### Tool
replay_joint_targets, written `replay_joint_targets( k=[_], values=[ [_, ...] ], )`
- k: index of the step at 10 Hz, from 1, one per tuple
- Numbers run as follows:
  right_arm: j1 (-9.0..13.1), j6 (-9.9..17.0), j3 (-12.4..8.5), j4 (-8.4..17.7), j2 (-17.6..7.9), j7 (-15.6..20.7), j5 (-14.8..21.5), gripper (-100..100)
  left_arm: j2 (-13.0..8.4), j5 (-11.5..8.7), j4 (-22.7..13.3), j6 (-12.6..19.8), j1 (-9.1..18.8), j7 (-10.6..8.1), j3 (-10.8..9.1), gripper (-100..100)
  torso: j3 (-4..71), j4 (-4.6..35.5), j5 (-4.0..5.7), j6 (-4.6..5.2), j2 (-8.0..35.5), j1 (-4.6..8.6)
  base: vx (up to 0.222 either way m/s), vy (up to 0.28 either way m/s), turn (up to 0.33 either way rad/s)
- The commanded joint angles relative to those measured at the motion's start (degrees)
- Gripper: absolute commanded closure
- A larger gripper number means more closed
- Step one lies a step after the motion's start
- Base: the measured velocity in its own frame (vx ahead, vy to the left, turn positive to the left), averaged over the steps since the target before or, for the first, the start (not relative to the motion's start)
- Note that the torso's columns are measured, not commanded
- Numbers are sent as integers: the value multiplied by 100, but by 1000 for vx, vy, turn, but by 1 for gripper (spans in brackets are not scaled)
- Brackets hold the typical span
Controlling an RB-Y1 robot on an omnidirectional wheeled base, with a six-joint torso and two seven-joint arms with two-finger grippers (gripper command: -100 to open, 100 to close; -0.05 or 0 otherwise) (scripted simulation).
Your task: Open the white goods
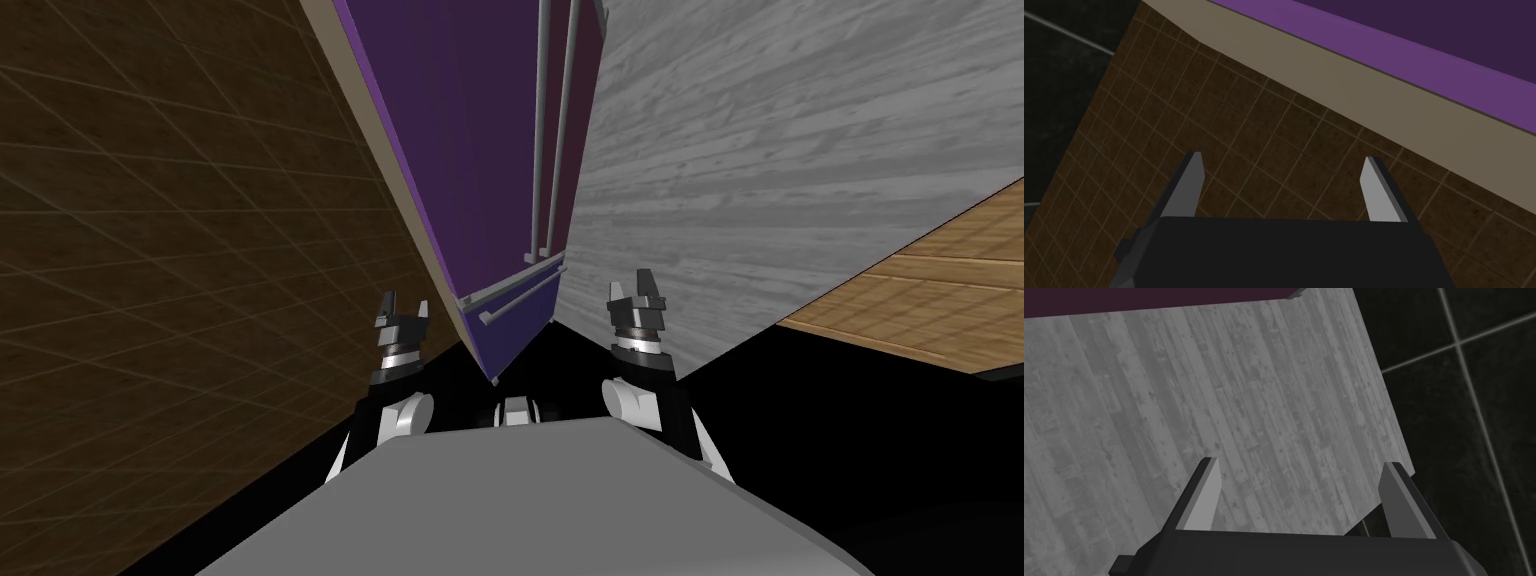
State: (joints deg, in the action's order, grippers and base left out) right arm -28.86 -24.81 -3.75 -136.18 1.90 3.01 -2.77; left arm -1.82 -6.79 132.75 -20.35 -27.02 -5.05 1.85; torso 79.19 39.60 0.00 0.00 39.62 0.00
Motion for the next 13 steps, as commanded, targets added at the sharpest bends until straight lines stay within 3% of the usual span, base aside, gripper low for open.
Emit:
replay_joint_targets(
  k=[1,2,5,13],
  values=[
    [-1,0,0,2,0,0,0,0,-313,-33,-152,11,20,-12,-55,-100,397,188,1,0,188,7,34,-56,52],
    [-1,1,0,3,1,0,0,0,-456,-66,-305,22,40,-24,-110,-100,512,243,3,0,239,12,64,-92,92],
    [-2,0,1,3,1,0,0,0,-591,-152,-697,50,91,-56,-252,-100,540,267,2,1,263,7,72,-120,86],
    [-1,1,1,3,1,0,0,0,-686,-354,-1602,115,207,-131,-585,-100,535,270,-2,0,271,-7,71,-127,74]
  ],
)
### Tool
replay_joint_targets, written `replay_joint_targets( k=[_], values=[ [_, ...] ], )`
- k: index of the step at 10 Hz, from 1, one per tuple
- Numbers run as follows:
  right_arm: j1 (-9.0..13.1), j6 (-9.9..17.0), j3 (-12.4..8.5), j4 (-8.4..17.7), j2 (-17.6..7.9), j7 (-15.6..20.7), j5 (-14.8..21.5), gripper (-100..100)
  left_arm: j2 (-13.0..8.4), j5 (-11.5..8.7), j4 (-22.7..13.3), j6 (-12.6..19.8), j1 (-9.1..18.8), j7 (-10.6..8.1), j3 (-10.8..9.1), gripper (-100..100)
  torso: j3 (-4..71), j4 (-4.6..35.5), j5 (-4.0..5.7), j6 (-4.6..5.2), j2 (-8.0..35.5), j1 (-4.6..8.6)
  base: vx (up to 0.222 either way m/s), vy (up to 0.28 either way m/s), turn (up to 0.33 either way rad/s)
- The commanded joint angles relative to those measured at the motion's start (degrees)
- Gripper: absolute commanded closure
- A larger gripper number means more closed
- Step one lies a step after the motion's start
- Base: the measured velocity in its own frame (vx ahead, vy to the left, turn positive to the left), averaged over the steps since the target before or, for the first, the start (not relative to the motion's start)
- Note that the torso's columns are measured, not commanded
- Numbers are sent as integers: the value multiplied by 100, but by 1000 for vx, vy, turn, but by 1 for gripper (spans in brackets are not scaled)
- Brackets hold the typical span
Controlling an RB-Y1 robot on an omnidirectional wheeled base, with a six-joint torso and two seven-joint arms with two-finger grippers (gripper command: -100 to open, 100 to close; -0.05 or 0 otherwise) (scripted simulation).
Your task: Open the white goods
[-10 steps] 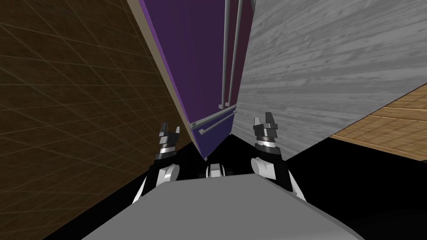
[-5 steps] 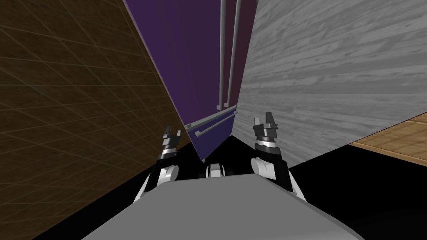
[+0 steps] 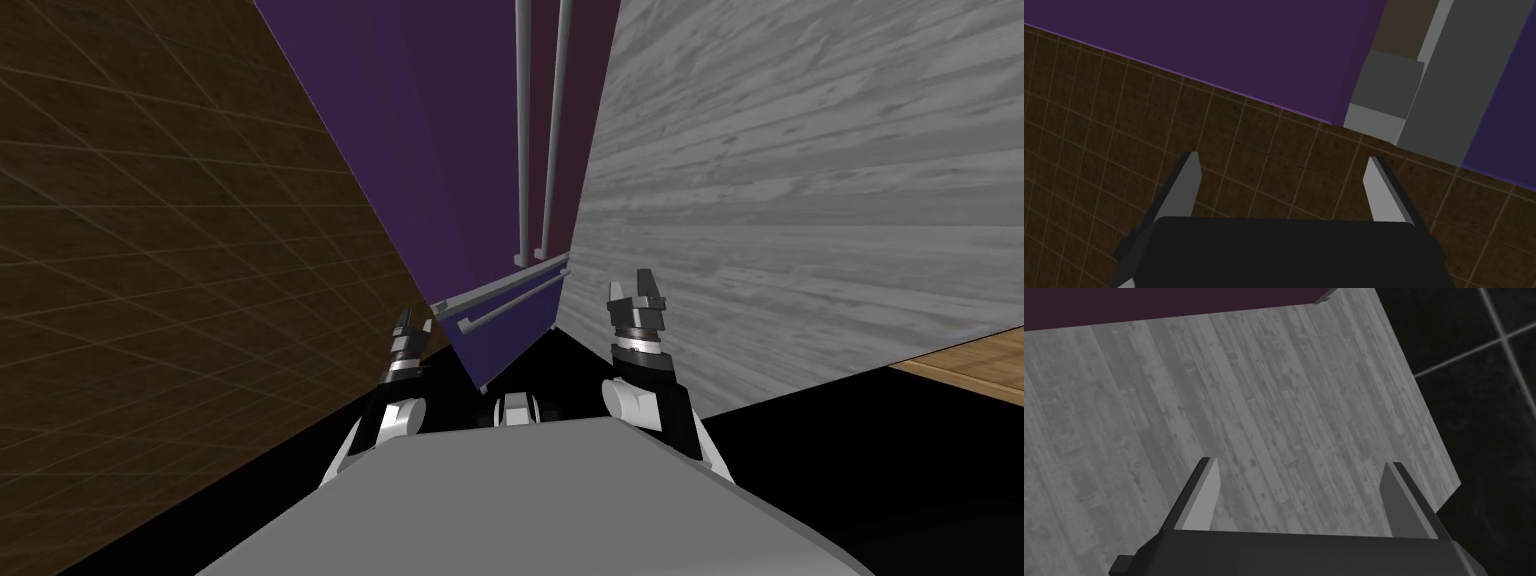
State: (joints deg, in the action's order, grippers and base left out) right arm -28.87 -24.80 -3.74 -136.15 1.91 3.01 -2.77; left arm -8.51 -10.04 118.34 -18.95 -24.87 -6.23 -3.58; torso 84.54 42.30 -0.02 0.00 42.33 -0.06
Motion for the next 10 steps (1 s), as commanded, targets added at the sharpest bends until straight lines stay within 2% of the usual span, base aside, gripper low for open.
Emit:
replay_joint_targets(
  k=[1,3,6,10],
  values=[
    [0,0,0,0,0,0,0,0,-43,-69,-331,-14,14,-27,-106,-100,4,-2,2,-1,-5,5,50,-115,124],
    [-1,0,0,0,1,0,0,0,-87,-147,-669,9,57,-56,-234,-100,8,-4,7,0,-14,23,88,-176,107],
    [0,0,0,0,0,0,0,0,-101,-212,-945,28,91,-80,-340,-100,-2,1,-3,0,4,-13,54,-131,70],
    [0,0,0,0,0,0,0,0,-68,-311,-1360,56,143,-117,-500,-100,6,-3,4,0,-9,15,45,-110,74]
  ],
)
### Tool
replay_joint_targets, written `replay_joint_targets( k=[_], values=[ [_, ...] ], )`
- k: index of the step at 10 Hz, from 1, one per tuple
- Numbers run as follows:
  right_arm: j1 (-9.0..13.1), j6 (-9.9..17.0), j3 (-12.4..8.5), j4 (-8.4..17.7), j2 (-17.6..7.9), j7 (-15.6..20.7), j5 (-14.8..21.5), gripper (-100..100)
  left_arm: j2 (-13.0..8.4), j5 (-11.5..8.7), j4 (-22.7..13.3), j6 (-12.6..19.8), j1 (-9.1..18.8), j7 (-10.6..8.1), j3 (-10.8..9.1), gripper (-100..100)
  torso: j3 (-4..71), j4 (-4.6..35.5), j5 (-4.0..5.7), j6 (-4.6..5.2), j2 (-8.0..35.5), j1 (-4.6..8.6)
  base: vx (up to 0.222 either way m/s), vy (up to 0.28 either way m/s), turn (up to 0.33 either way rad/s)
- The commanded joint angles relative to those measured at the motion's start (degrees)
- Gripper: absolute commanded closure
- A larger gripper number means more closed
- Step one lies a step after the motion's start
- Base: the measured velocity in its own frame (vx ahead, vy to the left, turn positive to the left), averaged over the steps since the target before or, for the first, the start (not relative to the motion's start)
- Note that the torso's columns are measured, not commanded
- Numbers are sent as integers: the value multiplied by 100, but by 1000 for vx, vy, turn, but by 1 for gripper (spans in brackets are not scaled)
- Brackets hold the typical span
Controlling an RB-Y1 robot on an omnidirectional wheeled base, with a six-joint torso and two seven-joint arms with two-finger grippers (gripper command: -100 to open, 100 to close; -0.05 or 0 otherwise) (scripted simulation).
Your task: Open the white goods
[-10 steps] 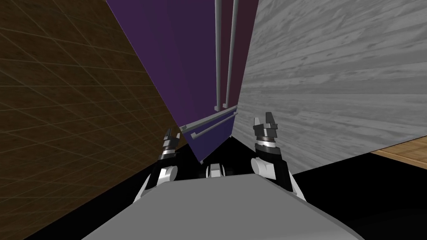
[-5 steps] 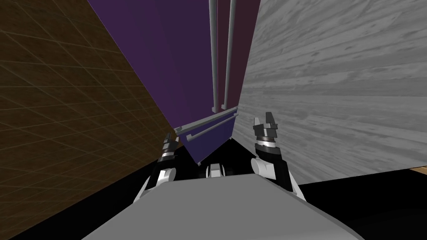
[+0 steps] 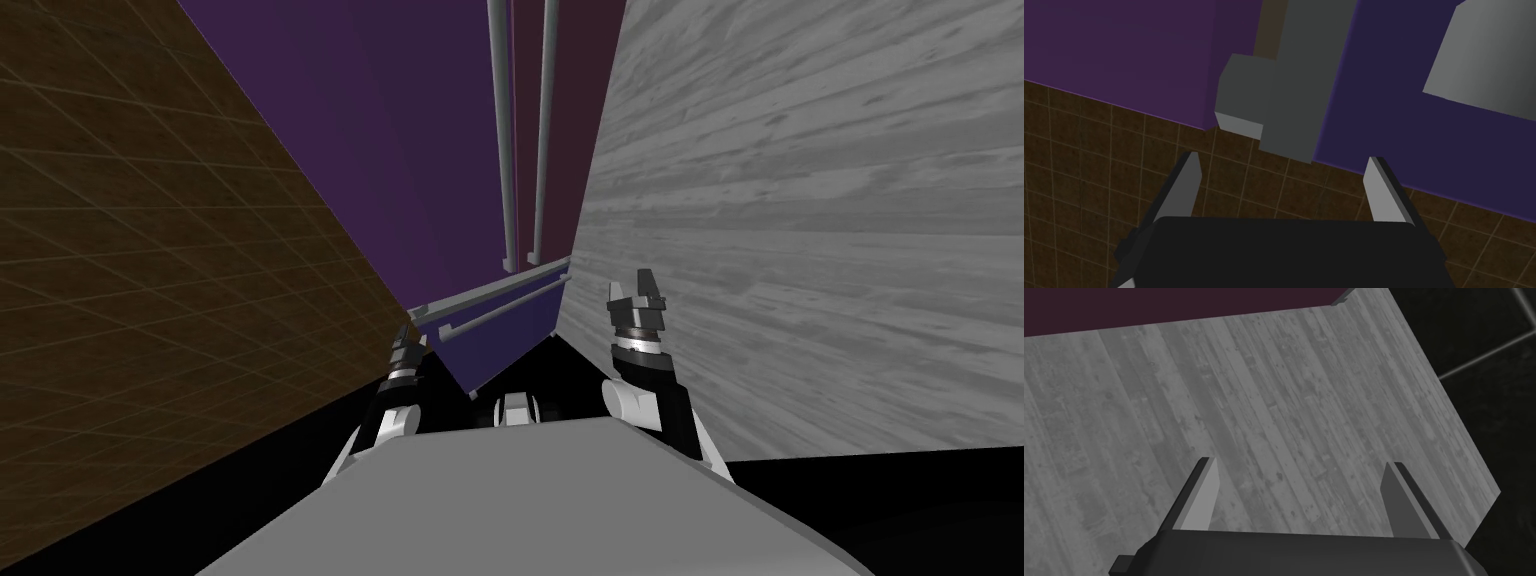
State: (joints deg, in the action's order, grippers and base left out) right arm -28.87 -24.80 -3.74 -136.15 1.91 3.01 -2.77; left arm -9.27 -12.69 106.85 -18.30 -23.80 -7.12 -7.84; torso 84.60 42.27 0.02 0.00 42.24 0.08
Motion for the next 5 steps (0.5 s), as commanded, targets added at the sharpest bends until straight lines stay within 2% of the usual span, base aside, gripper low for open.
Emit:
replay_joint_targets(
  k=[1,5],
  values=[
    [0,0,0,0,0,0,0,0,34,-72,-320,-2,49,-38,-116,-100,4,-2,1,0,-7,5,58,-137,77],
    [0,0,0,0,0,0,0,0,242,-171,-735,25,101,-75,-277,-100,-6,3,-3,0,9,-9,41,-111,71]
  ],
)
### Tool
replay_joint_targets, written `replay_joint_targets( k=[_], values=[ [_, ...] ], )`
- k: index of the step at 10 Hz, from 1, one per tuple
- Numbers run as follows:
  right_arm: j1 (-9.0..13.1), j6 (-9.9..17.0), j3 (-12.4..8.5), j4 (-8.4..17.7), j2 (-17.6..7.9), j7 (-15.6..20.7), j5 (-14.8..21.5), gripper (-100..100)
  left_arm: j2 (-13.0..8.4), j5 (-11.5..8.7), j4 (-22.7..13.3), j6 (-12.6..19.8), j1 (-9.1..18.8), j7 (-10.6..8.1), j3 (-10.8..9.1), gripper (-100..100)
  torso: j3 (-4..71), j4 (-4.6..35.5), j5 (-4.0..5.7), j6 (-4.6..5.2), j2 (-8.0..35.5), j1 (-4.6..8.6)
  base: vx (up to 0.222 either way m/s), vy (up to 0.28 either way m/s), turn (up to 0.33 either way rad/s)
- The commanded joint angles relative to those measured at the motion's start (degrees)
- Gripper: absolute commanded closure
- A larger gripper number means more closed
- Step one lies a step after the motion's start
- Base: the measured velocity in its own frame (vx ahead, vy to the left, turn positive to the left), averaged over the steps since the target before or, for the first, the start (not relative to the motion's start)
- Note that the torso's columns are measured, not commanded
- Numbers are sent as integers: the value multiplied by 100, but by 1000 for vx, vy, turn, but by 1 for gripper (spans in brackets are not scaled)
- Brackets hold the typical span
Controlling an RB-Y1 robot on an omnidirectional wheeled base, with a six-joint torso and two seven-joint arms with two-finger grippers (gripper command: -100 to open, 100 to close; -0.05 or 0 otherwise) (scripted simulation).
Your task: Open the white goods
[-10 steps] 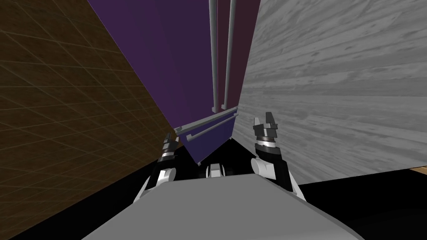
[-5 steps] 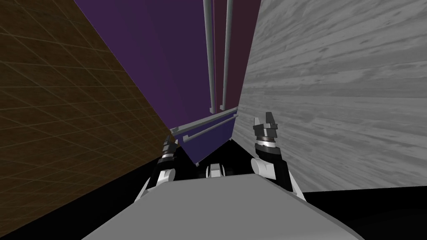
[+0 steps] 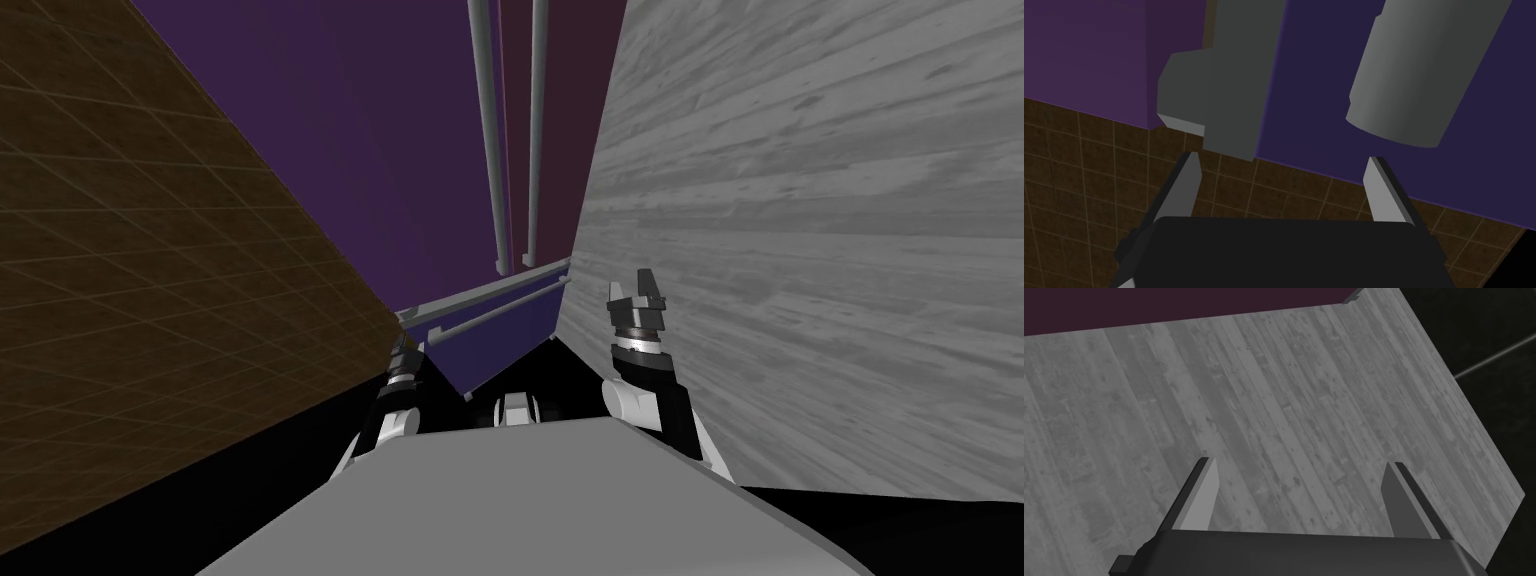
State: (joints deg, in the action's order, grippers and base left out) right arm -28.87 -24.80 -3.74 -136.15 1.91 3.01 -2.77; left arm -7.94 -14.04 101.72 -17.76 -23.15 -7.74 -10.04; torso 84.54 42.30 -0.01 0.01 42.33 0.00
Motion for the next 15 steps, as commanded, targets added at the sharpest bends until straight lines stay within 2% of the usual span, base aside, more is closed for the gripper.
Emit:
replay_joint_targets(
  k=[1,7,8,9,10,11,15],
  values=[
    [0,0,0,0,0,0,0,0,198,-57,-312,-22,47,-22,-92,-100,4,-2,2,0,-6,5,39,-117,65],
    [0,0,0,0,-1,0,0,0,981,-133,-620,-2,85,-50,-214,-100,0,0,-1,-1,1,-9,29,-72,39],
    [1,0,-1,0,-1,0,0,0,905,-133,-601,-9,71,-58,-207,-100,-2,1,-2,-1,4,-10,1,-13,3],
    [1,0,-1,0,-1,0,0,0,907,-155,-432,135,34,-51,-248,-100,-1,1,-2,0,2,-11,77,16,-19],
    [0,0,-1,0,-1,0,0,0,914,-143,-519,57,61,-51,-231,-100,13,-5,-3,0,-23,-14,49,13,-6],
    [0,0,-1,0,-1,0,0,0,913,-145,-506,77,61,-49,-235,100,10,-5,-2,-1,-13,-5,8,5,10],
    [3,1,1,1,0,0,0,0,918,-153,-307,120,-85,-61,-185,100,-7,-11,-14,2,5,8,-141,-75,10]
  ],
)
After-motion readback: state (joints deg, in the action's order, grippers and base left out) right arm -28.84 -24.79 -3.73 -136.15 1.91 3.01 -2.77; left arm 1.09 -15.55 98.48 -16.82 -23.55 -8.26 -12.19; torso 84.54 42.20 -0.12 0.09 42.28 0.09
